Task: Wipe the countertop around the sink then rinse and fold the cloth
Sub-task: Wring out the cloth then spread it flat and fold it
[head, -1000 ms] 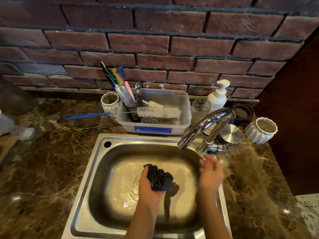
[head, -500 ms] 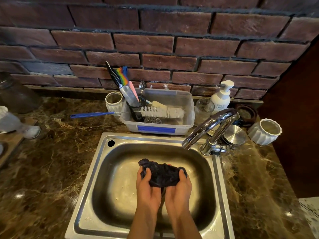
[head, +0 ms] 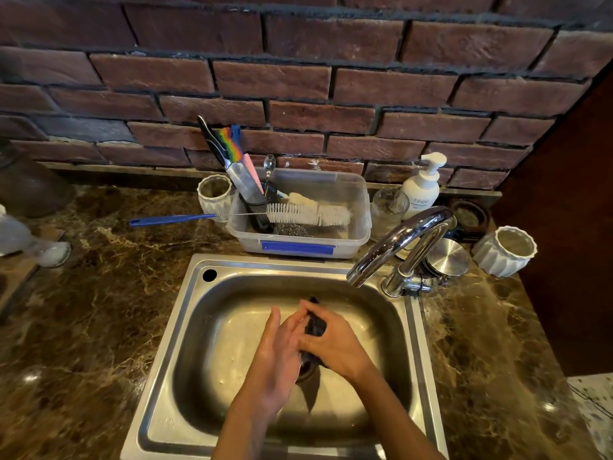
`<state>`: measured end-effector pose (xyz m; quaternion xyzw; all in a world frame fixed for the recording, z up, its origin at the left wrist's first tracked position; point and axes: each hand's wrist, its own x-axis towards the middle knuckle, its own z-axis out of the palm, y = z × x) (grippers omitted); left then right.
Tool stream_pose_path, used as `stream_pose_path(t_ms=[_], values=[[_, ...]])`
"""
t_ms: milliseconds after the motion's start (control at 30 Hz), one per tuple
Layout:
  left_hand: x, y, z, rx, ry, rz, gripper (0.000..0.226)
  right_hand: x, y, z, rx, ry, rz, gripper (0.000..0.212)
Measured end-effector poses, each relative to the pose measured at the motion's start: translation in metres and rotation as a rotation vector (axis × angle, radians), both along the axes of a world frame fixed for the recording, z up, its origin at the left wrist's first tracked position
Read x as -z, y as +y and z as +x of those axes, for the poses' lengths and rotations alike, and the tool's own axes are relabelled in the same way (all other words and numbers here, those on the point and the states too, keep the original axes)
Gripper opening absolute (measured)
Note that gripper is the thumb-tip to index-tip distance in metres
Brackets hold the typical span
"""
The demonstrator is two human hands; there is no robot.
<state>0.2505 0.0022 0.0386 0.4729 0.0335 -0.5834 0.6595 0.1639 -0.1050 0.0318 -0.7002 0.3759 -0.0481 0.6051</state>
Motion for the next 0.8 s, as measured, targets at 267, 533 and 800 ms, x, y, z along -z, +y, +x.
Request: stream_pose_path(t_ms=[267,533,800], values=[[-0.01,-0.002,-0.004,0.176,0.074,0.204,0.05,-0.007,-0.022,-0.002,0.213,-0.325,0.519,0.01],[-0.016,-0.018,0.012,0.381,0.221,0.069,0.028,-0.026,-0.028,-0.004,-0.18,-0.212,0.143,0.024],[-0.009,-0.027,0.015,0.633,-0.13,0.249,0.024,-0.039,-0.036,0.0,-0.578,0.131,-0.266,0.034]])
